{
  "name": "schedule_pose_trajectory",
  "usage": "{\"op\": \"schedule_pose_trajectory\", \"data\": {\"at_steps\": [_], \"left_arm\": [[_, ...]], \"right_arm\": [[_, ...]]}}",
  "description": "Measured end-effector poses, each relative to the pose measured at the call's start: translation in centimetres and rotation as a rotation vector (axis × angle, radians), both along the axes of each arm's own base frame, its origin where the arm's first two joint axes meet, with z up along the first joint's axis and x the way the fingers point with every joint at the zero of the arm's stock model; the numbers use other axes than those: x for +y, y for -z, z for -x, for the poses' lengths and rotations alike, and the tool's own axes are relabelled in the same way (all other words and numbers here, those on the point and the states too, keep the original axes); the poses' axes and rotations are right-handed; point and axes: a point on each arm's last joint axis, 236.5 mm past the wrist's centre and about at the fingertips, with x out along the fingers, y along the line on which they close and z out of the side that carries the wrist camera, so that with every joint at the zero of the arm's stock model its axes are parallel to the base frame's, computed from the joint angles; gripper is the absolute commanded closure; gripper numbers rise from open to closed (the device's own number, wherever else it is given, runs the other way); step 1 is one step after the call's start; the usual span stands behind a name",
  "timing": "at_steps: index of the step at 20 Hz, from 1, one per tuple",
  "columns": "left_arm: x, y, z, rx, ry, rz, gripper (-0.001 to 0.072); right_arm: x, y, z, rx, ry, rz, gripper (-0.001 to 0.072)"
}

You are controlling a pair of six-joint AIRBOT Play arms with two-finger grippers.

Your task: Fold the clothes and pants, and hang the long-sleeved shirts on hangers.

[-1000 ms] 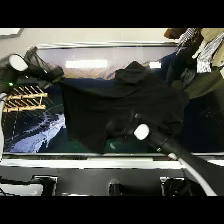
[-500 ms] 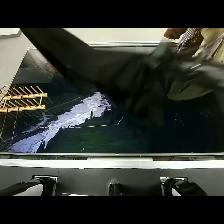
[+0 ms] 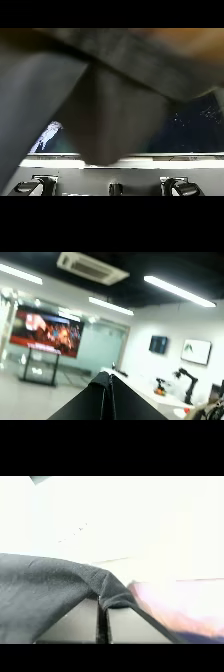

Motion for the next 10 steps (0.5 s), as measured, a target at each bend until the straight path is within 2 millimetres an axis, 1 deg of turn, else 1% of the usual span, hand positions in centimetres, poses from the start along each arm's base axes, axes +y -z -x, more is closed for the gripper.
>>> {"op": "schedule_pose_trajectory", "data": {"at_steps": [1,2,3,4,5,6,7,8,9,10], "left_arm": [[0.2,-0.2,0.8,-0.014,-0.016,-0.005,0.0689],[0.4,-0.2,1.1,-0.016,-0.028,-0.009,0.0689],[0.5,0.1,0.9,-0.009,-0.036,-0.012,0.0689],[0.7,0.6,0.2,0.010,-0.043,-0.014,0.0689],[0.8,1.5,-1.2,0.042,-0.048,-0.015,0.0689],[0.9,2.7,-3.2,0.085,-0.051,-0.017,0.0688],[1.0,4.3,-5.7,0.138,-0.055,-0.019,0.0688],[1.1,5.9,-8.3,0.192,-0.057,-0.020,0.0688],[1.2,8.0,-11.5,0.254,-0.059,-0.019,0.0688],[1.4,10.2,-14.7,0.314,-0.061,-0.018,0.0688]], "right_arm": [[-0.2,-0.4,0.4,-0.013,0.007,-0.013,0.0685],[-0.5,-0.7,0.3,-0.020,0.016,-0.023,0.0685],[-0.7,-1.0,-0.1,-0.020,0.025,-0.036,0.0685],[-0.8,-1.0,-1.1,-0.010,0.033,-0.048,0.0685],[-0.8,-0.7,-2.5,0.012,0.041,-0.059,0.0685],[-0.7,0.0,-4.5,0.048,0.050,-0.062,0.0685],[-0.4,0.9,-6.8,0.087,0.056,-0.061,0.0685],[-0.1,2.1,-9.5,0.135,0.060,-0.060,0.0685],[0.2,3.6,-12.2,0.186,0.065,-0.057,0.0685],[0.7,5.6,-15.4,0.247,0.071,-0.045,0.0684]]}}
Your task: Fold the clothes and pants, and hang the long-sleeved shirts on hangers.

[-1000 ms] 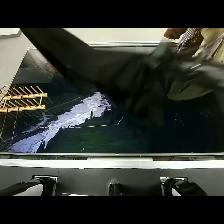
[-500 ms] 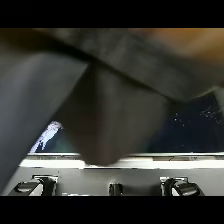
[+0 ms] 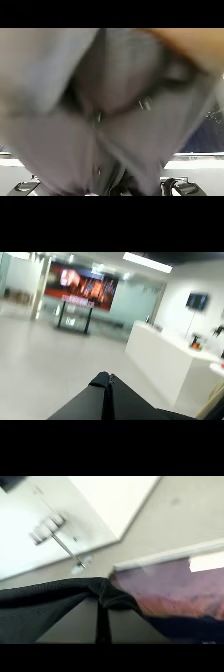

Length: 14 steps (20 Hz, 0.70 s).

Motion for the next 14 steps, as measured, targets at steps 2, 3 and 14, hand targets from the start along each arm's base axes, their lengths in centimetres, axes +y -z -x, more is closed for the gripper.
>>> {"op": "schedule_pose_trajectory", "data": {"at_steps": [2,3,14], "left_arm": [[0.2,5.3,-6.9,0.130,-0.003,0.002,0.0688],[0.1,8.2,-10.4,0.186,-0.003,-0.004,0.0689],[-6.9,40.3,-28.5,0.756,0.130,-0.033,0.0689]], "right_arm": [[0.8,5.1,-6.2,0.136,0.005,0.018,0.0684],[1.3,7.9,-9.3,0.201,0.005,0.025,0.0683],[5.9,39.3,-26.9,0.746,-0.001,-0.022,0.0606]]}}
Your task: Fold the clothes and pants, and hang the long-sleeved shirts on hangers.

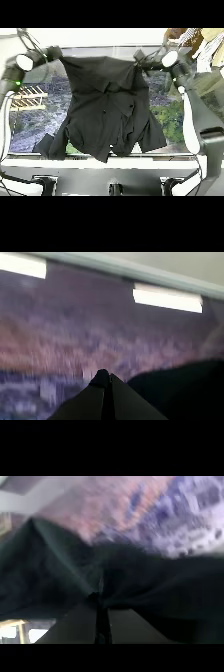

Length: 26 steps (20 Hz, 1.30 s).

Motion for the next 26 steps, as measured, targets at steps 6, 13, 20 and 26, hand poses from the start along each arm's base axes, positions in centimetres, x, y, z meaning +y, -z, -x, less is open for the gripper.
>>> {"op": "schedule_pose_trajectory", "data": {"at_steps": [6,13,20,26], "left_arm": [[-1.2,4.2,2.3,0.220,0.030,0.069,0.0070],[6.4,-0.7,9.4,0.370,-0.063,0.157,0.0070],[7.5,5.4,24.1,0.633,-0.123,0.223,0.0071],[2.1,12.7,33.9,0.833,-0.049,0.312,0.0070]], "right_arm": [[0.4,2.0,2.3,0.091,-0.098,0.035,0.0086],[-11.5,-3.6,13.1,0.204,-0.205,0.363,0.0089],[-11.4,1.7,28.1,0.411,-0.186,0.213,0.0088],[-6.7,10.4,36.1,0.545,-0.082,-0.104,0.0090]]}}
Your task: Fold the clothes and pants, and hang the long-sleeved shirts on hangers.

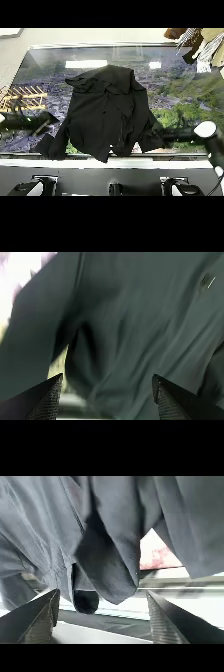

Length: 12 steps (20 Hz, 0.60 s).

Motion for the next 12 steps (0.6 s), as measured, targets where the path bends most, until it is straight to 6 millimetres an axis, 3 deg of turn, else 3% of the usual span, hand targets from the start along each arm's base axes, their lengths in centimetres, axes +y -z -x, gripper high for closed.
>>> {"op": "schedule_pose_trajectory", "data": {"at_steps": [4,10,11,12], "left_arm": [[-2.5,3.3,3.0,0.076,0.023,0.033,0.0070],[-5.1,5.4,4.4,0.114,0.055,0.046,0.0070],[-5.4,5.6,4.5,0.120,0.063,0.047,0.0070],[-5.7,5.9,4.7,0.129,0.070,0.049,0.0070]], "right_arm": [[0.8,3.4,0.7,0.021,0.110,-0.063,0.0090],[4.5,7.7,1.1,0.070,0.094,-0.063,0.0096],[5.1,8.2,1.1,0.073,0.093,-0.064,0.0104],[5.8,8.4,0.9,0.071,0.096,-0.072,0.0166]]}}
